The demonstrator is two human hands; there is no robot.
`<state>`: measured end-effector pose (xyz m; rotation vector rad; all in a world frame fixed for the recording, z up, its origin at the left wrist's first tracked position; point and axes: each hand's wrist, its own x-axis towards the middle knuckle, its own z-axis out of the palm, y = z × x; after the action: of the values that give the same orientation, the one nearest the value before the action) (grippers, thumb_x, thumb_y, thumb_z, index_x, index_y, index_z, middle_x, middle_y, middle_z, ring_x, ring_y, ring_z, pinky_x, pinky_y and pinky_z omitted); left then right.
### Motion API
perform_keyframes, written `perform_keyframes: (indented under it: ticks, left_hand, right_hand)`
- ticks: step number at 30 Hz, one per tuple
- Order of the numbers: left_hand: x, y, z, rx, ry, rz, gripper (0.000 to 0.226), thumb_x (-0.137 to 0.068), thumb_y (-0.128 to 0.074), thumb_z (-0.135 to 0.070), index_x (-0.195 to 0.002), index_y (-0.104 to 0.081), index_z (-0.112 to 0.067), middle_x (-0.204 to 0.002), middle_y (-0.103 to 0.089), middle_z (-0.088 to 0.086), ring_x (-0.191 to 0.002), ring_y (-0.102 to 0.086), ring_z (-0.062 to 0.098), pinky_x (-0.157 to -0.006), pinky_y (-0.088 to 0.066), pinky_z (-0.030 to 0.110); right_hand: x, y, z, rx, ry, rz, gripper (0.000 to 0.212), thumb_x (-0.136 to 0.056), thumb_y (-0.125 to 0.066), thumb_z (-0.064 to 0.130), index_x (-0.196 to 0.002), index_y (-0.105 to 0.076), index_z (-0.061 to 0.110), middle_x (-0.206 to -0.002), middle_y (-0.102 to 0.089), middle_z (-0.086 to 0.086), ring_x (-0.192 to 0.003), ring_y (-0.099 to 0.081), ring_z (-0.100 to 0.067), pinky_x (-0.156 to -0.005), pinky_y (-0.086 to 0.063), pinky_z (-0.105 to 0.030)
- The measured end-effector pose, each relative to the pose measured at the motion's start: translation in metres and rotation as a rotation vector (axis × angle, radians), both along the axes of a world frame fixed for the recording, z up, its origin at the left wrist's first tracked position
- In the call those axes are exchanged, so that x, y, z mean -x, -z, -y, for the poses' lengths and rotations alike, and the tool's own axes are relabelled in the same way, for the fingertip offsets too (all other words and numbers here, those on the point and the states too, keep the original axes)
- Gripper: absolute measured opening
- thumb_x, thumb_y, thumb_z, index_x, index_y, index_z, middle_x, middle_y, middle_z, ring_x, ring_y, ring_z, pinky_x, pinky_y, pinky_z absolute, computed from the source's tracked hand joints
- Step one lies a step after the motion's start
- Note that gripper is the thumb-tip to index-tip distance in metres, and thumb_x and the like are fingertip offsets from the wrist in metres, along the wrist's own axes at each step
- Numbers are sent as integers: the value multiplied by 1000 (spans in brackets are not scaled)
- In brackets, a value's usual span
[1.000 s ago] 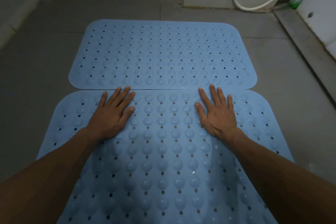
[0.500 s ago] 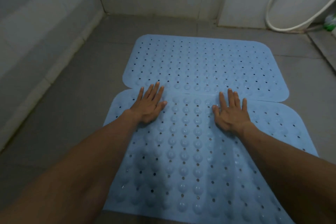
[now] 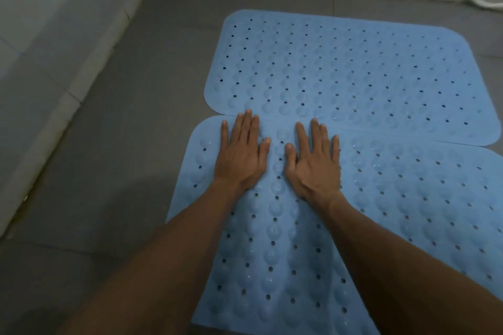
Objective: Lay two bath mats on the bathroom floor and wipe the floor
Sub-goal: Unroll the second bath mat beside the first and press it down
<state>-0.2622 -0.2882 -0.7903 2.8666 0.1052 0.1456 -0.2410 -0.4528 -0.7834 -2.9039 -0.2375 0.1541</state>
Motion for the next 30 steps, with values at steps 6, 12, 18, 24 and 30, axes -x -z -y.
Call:
perform_keyframes:
  ticks: [6,12,18,24,30]
  left_hand:
    - [2,-6,-6,-23,84,-123,72,-98,-15,-53,-155,-13,-9,-164,-3,10,-151,2,21,-122,1,52]
    - [3,-15,0,-102,-33,-169,73,-98,-21,-52,-155,-11,-7,-162,1,19,-150,3,34,-117,0,63]
    - [-4,-9,-1,-125,-24,-198,75,-98,-24,-52,-155,-6,-7,-162,5,20,-150,4,33,-117,3,62]
    - [-10,-18,-1,-107,-17,-294,74,-98,-24,-52,-154,-11,-6,-162,-1,20,-150,0,33,-116,-3,64]
    - [-5,-16,0,-148,-2,-279,74,-98,-20,-52,-155,-6,-7,-162,2,18,-150,2,33,-117,-4,63]
  right_hand:
    - [1,-6,-8,-35,65,21,63,-101,-15,55,-158,-14,28,-167,-3,-3,-154,6,-19,-124,2,-49]
    - [0,-8,-10,18,76,0,64,-101,-20,52,-158,-19,22,-167,-4,-8,-154,4,-25,-124,-4,-53]
    - [-4,-3,-10,15,67,69,62,-101,-32,46,-155,-30,14,-164,-18,-15,-154,-8,-29,-123,-9,-55]
    - [-6,-9,-14,-1,81,27,62,-101,-36,45,-154,-32,13,-164,-17,-15,-154,-7,-29,-122,-10,-57]
    - [-3,-10,-11,-16,99,8,62,-101,-33,48,-154,-31,18,-165,-16,-12,-154,-6,-28,-123,-8,-55]
